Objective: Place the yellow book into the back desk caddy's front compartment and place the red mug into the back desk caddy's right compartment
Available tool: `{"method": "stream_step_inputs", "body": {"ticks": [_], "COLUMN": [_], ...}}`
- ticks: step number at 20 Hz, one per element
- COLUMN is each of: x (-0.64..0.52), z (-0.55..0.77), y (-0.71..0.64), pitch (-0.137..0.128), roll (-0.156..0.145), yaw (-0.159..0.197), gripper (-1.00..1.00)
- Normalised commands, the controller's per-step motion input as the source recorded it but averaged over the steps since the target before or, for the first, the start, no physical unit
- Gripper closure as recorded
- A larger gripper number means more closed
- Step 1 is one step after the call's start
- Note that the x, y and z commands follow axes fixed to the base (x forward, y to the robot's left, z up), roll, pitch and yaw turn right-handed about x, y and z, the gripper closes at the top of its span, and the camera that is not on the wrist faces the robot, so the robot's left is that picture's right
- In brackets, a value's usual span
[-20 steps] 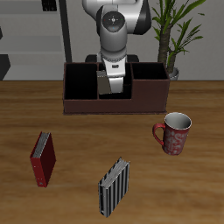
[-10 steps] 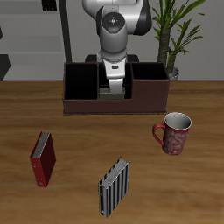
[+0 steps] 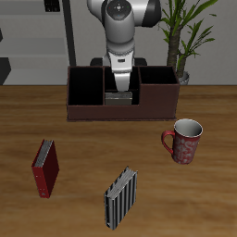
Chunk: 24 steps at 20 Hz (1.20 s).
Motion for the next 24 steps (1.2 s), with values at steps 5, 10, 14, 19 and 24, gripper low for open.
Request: {"method": "stream_step_inputs", "body": {"ticks": [5,10,14,19,24], "x": [0.02,0.08,0.33,0.23,0.24], "z": [0.33,0.42,0.36,0.22,0.22], "y": [-0.1,-0.22,-0.42,-0.23,-0.18], "pitch": [-0.058,-0.059,-0.021,-0.002,0.041], "roll": [-0.022,-0.059,-0.115,-0.076,-0.069], "yaw": [-0.076,-0.213,-0.361,-0.336,-0.398], "gripper": [-1.0,-1.0,-1.0,-1.0,-1.0]}}
